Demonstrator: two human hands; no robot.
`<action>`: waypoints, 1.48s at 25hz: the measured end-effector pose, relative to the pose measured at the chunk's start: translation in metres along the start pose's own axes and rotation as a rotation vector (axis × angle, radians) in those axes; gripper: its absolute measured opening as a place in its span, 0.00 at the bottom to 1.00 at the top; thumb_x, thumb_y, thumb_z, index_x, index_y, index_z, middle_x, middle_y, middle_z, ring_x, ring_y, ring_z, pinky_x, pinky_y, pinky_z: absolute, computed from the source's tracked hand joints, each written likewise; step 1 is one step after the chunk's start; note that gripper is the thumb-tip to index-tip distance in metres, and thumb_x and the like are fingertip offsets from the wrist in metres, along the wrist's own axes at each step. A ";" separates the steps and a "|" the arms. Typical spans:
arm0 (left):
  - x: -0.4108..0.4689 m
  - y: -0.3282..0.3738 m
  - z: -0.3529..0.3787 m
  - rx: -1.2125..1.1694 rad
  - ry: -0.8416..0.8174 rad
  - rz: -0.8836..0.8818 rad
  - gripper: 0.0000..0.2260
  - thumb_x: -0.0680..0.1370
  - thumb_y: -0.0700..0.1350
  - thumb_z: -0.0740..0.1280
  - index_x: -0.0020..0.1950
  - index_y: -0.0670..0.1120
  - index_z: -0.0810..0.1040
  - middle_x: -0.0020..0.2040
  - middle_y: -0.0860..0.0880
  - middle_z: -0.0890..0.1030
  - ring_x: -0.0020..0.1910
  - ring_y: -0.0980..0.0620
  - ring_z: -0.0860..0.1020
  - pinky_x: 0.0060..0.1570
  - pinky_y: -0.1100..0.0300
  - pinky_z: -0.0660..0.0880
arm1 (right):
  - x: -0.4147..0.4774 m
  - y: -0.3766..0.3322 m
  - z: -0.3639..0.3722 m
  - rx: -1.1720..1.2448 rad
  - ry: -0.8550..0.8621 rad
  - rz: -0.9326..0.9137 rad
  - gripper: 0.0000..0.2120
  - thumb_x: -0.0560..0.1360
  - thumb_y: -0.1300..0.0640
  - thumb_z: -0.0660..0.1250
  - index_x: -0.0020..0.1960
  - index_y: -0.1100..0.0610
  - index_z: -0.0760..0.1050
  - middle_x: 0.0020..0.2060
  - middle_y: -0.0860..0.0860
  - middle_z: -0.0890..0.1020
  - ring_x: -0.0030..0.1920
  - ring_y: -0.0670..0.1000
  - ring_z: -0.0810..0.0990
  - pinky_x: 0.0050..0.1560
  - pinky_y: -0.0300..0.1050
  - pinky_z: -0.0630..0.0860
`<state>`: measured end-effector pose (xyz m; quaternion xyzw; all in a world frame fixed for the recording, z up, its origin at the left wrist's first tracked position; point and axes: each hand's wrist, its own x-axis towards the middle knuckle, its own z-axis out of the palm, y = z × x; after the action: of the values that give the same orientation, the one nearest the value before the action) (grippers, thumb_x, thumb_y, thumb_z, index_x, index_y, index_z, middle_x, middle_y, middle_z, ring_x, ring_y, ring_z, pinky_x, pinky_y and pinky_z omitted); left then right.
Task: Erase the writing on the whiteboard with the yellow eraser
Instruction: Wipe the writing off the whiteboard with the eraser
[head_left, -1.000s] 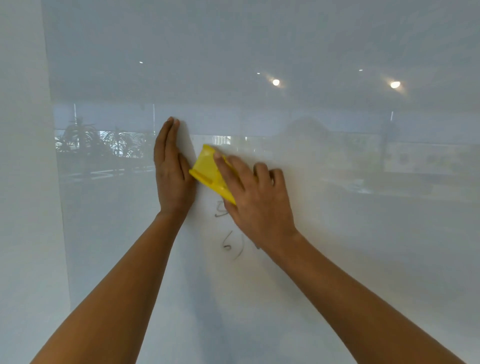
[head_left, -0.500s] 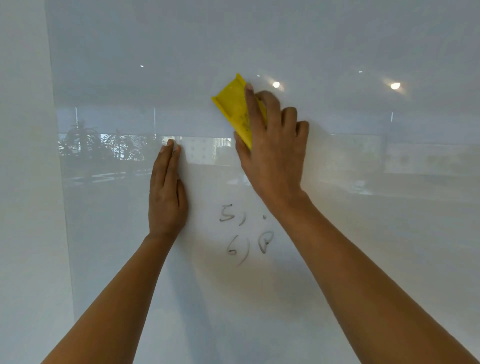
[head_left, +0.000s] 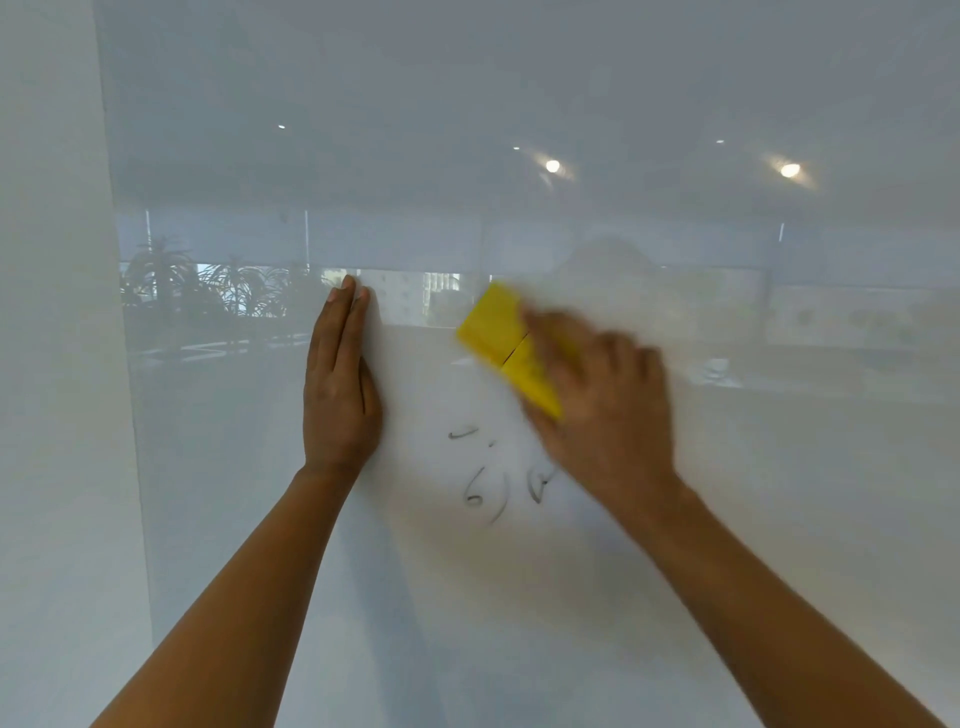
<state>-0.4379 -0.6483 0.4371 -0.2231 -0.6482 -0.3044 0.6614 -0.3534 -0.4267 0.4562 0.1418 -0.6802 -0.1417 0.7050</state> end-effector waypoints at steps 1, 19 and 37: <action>0.000 0.000 0.000 0.000 0.004 -0.004 0.25 0.76 0.27 0.51 0.73 0.36 0.63 0.74 0.43 0.63 0.75 0.47 0.59 0.75 0.56 0.55 | 0.015 0.014 -0.002 -0.021 0.050 0.124 0.29 0.72 0.49 0.65 0.71 0.56 0.65 0.62 0.55 0.71 0.43 0.58 0.68 0.40 0.50 0.62; -0.002 -0.002 0.001 -0.001 0.007 0.006 0.25 0.76 0.26 0.51 0.73 0.35 0.64 0.74 0.44 0.63 0.75 0.46 0.60 0.74 0.53 0.57 | -0.107 -0.015 -0.012 0.129 -0.084 -0.348 0.20 0.76 0.54 0.56 0.68 0.54 0.65 0.63 0.52 0.68 0.45 0.58 0.70 0.46 0.51 0.64; -0.002 0.000 -0.001 -0.005 0.003 -0.002 0.25 0.76 0.26 0.51 0.73 0.35 0.64 0.74 0.42 0.63 0.75 0.47 0.59 0.74 0.54 0.56 | -0.170 -0.073 -0.003 0.083 -0.264 -0.539 0.20 0.80 0.63 0.49 0.69 0.52 0.65 0.62 0.50 0.69 0.47 0.55 0.72 0.48 0.53 0.68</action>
<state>-0.4374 -0.6488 0.4350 -0.2237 -0.6466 -0.3071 0.6615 -0.3569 -0.4267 0.2715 0.3262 -0.7092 -0.3130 0.5410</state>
